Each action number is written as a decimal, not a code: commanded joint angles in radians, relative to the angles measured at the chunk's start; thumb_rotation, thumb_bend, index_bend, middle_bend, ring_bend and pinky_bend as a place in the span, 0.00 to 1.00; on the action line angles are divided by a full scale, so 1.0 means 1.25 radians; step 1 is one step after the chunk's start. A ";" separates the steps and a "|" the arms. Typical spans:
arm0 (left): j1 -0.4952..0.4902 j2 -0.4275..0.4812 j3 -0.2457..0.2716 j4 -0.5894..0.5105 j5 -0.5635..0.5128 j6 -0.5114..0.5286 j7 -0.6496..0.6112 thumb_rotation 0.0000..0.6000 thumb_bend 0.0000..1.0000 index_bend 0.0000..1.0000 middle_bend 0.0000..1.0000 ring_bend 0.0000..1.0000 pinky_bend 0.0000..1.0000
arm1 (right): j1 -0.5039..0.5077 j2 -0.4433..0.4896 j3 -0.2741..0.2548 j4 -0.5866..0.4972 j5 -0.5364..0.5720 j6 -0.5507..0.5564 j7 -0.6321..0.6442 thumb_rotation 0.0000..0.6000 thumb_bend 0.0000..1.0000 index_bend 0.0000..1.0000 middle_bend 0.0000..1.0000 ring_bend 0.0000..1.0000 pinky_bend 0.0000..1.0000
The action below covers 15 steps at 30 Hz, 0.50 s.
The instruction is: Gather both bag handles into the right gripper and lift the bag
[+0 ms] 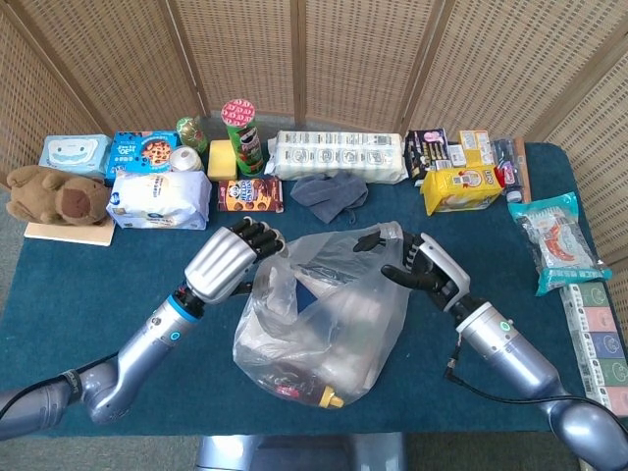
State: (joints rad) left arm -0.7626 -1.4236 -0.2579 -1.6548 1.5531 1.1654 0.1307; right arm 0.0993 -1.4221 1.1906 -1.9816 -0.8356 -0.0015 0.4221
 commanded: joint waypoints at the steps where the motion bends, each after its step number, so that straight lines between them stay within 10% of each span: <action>1: -0.009 0.001 -0.016 0.001 -0.002 0.009 -0.016 0.96 0.19 0.43 0.43 0.37 0.36 | 0.002 0.008 -0.002 0.003 0.002 -0.002 0.007 0.60 0.16 0.39 0.34 0.19 0.03; 15: -0.094 0.025 -0.096 0.014 0.025 0.023 -0.014 0.99 0.19 0.43 0.43 0.36 0.37 | 0.003 0.023 -0.004 0.007 0.002 -0.024 0.023 0.60 0.16 0.36 0.33 0.19 0.03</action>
State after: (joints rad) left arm -0.8691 -1.3902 -0.3689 -1.6413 1.5786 1.1908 0.1102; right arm 0.1038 -1.3940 1.1850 -1.9727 -0.8334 -0.0310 0.4505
